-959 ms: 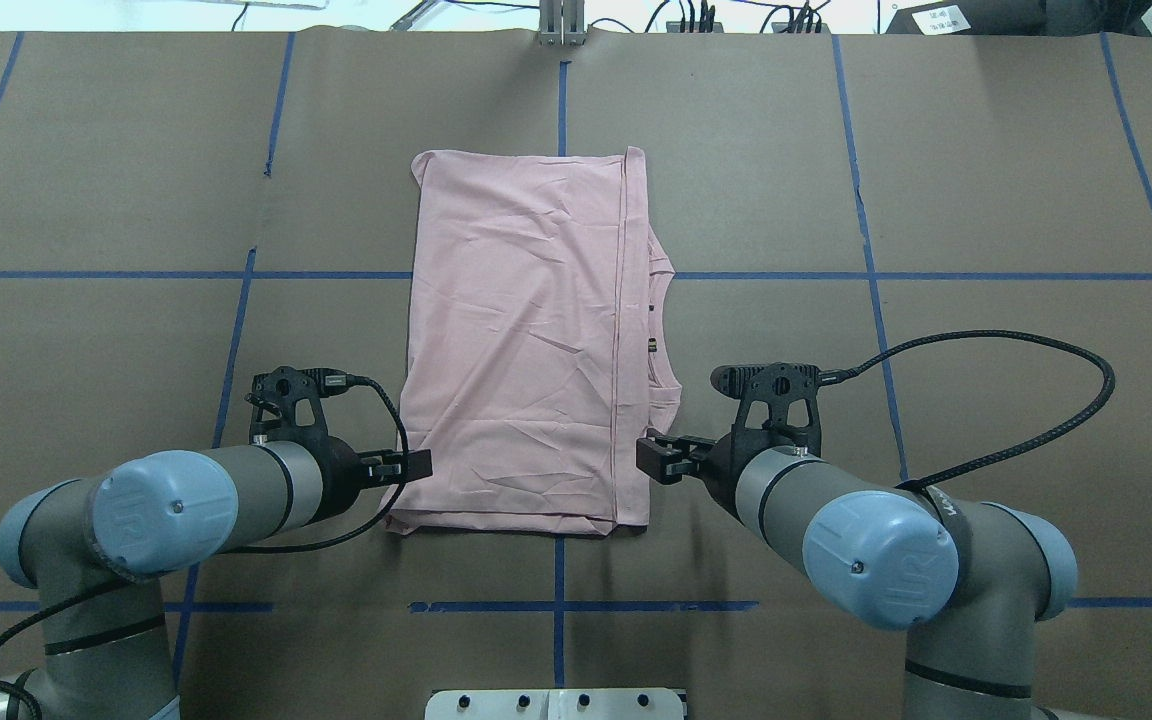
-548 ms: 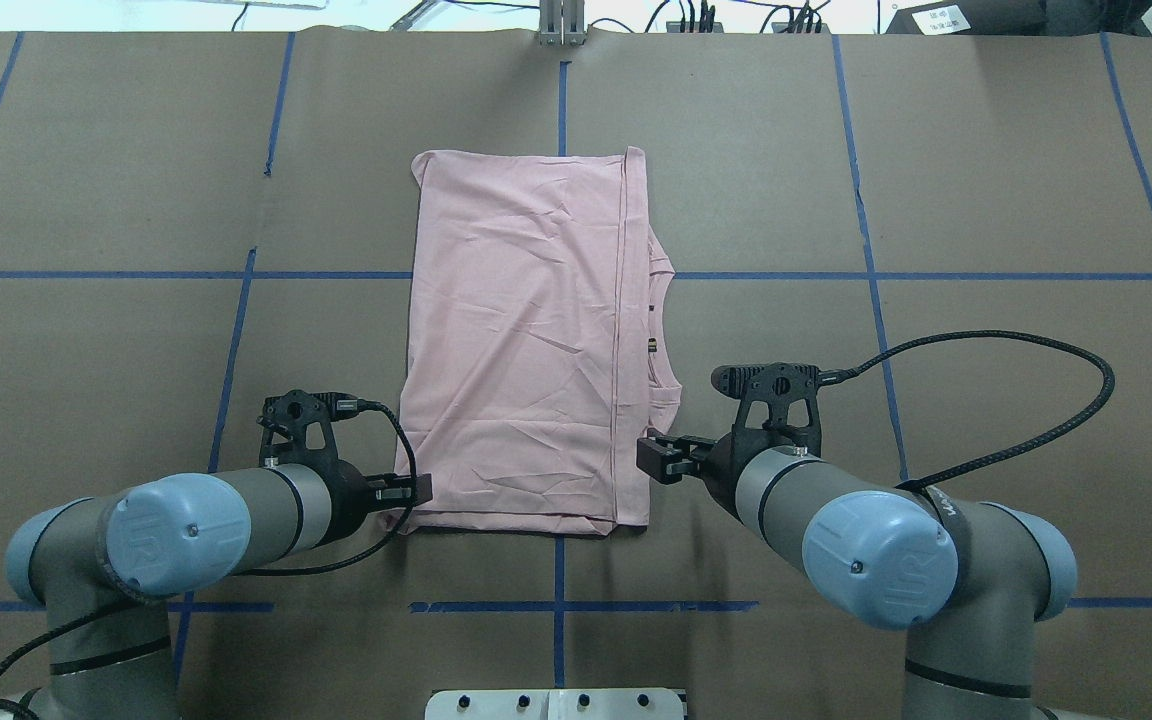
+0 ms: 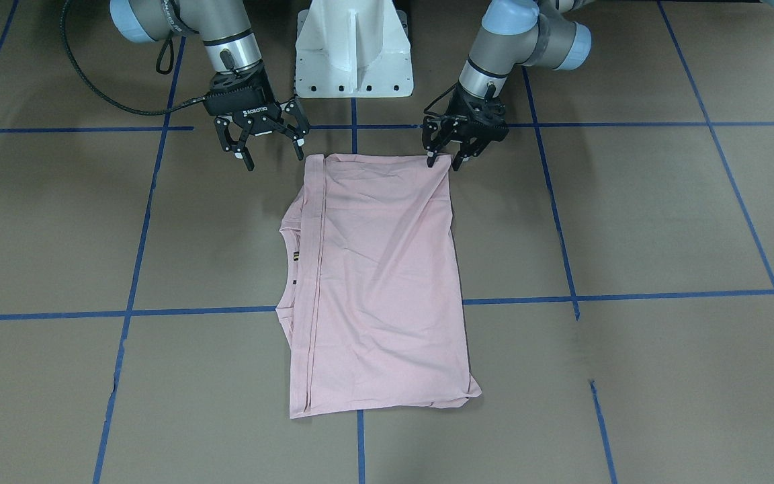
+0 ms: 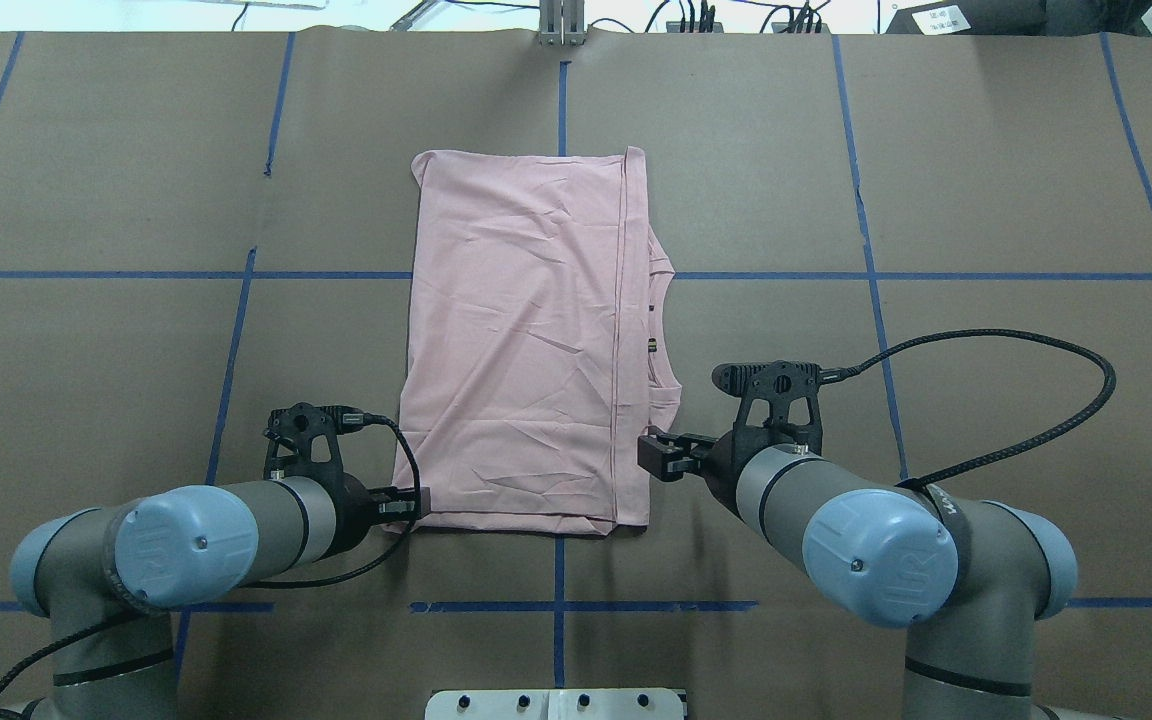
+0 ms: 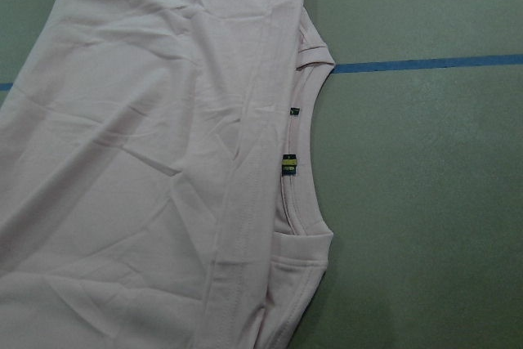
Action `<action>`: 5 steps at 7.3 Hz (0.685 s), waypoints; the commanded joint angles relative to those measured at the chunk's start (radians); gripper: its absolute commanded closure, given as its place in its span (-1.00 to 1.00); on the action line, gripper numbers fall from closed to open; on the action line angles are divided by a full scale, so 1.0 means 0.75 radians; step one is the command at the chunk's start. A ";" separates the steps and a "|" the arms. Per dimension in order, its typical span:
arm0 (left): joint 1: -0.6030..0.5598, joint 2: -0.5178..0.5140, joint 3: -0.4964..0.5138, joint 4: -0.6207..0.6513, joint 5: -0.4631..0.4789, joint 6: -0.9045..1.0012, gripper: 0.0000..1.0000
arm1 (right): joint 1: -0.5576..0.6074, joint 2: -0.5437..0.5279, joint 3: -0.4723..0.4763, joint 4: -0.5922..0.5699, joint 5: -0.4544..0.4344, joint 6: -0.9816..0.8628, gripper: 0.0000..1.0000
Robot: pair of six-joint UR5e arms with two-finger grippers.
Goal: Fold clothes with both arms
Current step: 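Lower the left gripper to the shirt edge nearest the robot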
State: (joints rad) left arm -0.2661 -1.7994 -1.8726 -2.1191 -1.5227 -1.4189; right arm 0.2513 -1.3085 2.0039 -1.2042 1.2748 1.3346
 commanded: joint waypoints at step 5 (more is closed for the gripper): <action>0.019 -0.002 -0.011 -0.001 0.001 0.000 1.00 | -0.002 0.004 -0.013 0.000 0.000 0.016 -1.00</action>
State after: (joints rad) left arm -0.2520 -1.8002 -1.8762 -2.1194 -1.5229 -1.4191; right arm 0.2516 -1.3076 1.9974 -1.2042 1.2748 1.3391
